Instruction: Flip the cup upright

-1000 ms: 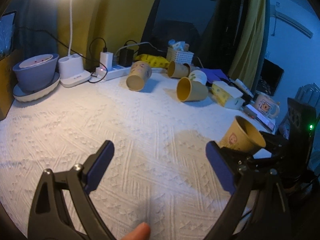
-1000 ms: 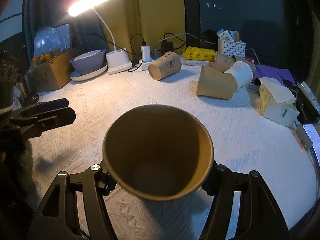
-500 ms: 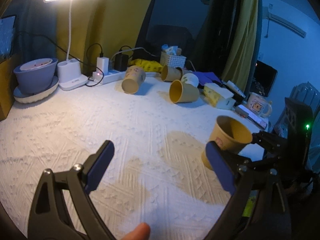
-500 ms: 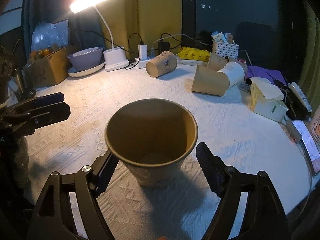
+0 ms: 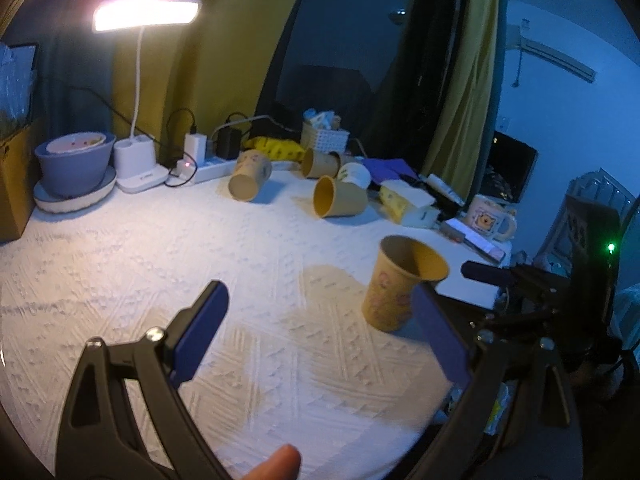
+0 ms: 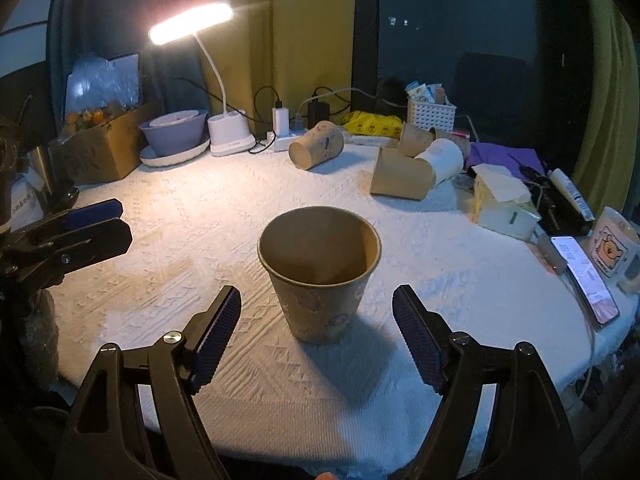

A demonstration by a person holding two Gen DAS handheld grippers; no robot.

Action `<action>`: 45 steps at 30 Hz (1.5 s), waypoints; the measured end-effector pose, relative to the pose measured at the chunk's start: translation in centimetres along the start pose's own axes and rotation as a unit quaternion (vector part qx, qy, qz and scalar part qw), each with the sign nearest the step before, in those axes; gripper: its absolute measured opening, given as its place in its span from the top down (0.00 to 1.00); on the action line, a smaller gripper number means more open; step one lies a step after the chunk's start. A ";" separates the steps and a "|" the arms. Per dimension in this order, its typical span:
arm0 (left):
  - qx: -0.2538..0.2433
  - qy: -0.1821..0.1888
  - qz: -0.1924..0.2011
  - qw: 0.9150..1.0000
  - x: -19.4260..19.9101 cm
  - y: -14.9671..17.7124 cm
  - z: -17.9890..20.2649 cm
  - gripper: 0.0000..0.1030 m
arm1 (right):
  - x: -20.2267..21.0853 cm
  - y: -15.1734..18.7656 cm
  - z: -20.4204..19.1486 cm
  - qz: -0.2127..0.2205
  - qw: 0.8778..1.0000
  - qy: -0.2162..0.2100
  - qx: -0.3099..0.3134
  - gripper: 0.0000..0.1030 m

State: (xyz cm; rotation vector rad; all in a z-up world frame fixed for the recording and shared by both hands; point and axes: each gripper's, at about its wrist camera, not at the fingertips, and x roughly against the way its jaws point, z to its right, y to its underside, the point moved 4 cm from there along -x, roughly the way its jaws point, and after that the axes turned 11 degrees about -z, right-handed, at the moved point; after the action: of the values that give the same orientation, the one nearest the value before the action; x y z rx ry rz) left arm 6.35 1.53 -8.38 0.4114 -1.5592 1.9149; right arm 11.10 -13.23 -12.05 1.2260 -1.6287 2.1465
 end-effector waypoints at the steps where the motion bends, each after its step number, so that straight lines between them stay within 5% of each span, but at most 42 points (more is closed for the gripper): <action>1: -0.002 0.001 0.001 1.000 0.2 -0.1 0.2 0.09 | 0.4 0.0 0.0 0.003 1.000 0.001 0.000 0.21; 30: -0.066 -0.010 0.113 0.991 7.6 -4.0 6.3 0.09 | 10.3 -1.8 2.1 0.110 0.993 0.033 -0.016 0.21; 36: -0.054 -0.023 0.147 0.987 9.0 -4.4 6.6 0.03 | 12.5 -2.1 2.3 0.137 0.989 0.051 -0.015 0.21; 45: -0.054 -0.037 0.151 0.986 9.0 -4.3 6.6 0.03 | 13.3 -2.3 2.5 0.152 0.987 0.050 -0.015 0.21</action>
State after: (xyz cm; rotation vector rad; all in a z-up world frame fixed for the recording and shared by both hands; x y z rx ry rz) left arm 1.38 -1.89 1.97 0.2115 -1.8519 2.0455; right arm 5.11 -18.77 -1.05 0.8928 -1.8990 2.3020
